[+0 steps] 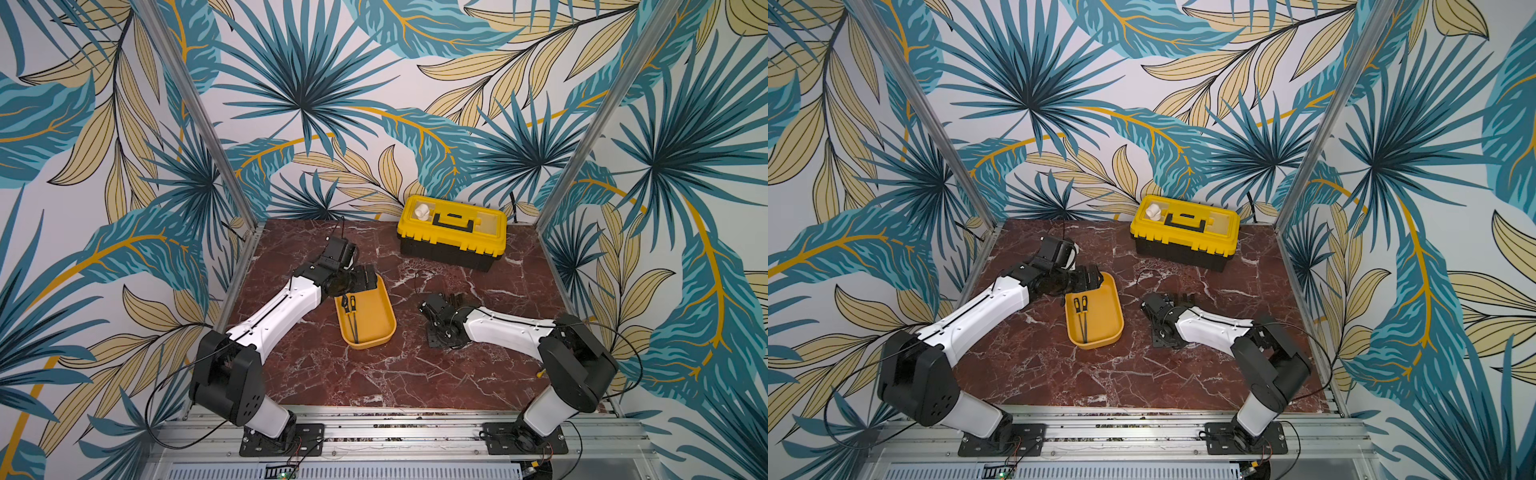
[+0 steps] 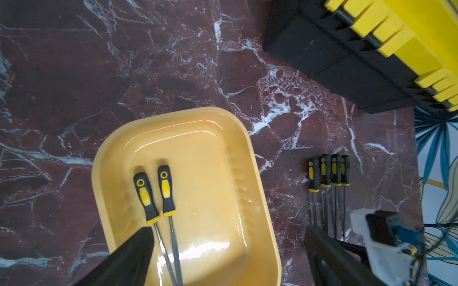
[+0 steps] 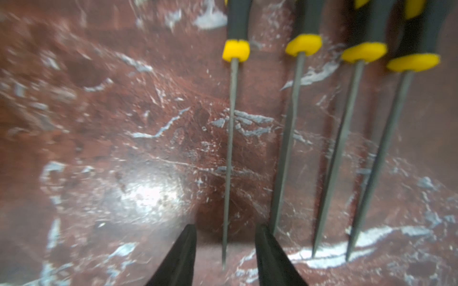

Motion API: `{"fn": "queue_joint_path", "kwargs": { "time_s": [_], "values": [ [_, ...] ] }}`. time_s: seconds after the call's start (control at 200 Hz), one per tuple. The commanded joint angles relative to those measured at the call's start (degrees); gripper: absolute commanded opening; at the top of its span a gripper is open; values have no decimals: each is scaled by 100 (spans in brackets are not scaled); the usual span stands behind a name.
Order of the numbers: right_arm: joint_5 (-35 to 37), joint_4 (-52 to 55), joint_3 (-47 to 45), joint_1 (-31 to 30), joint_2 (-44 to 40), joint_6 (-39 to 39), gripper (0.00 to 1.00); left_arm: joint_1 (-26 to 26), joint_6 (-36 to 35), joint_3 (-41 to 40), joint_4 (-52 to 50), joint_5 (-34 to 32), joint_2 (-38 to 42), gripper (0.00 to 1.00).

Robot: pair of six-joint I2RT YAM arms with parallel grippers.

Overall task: Take the file tool out of the storage box
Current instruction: Place the file tool at the center of the board.

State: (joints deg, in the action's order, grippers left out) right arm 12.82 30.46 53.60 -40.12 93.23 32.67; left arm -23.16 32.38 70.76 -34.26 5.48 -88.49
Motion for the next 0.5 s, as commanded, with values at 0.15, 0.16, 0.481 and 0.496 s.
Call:
{"fn": "queue_joint_path", "kwargs": {
  "time_s": [0.15,0.16,0.481,0.496],
  "values": [
    [-778,20,-10,4,-1284,-400,69,-1,-33,53,-85,-346,-507,95],
    [-853,-18,-37,4,-1335,-410,70,-6,-24,63,-97,-350,-537,95],
    [-2696,-1396,-462,-10,-2166,-165,100,-96,181,590,-558,-760,-1268,81],
    [-2723,-1434,-466,-13,-2176,-150,100,-110,187,618,-590,-798,-1306,81]
  ]
}}
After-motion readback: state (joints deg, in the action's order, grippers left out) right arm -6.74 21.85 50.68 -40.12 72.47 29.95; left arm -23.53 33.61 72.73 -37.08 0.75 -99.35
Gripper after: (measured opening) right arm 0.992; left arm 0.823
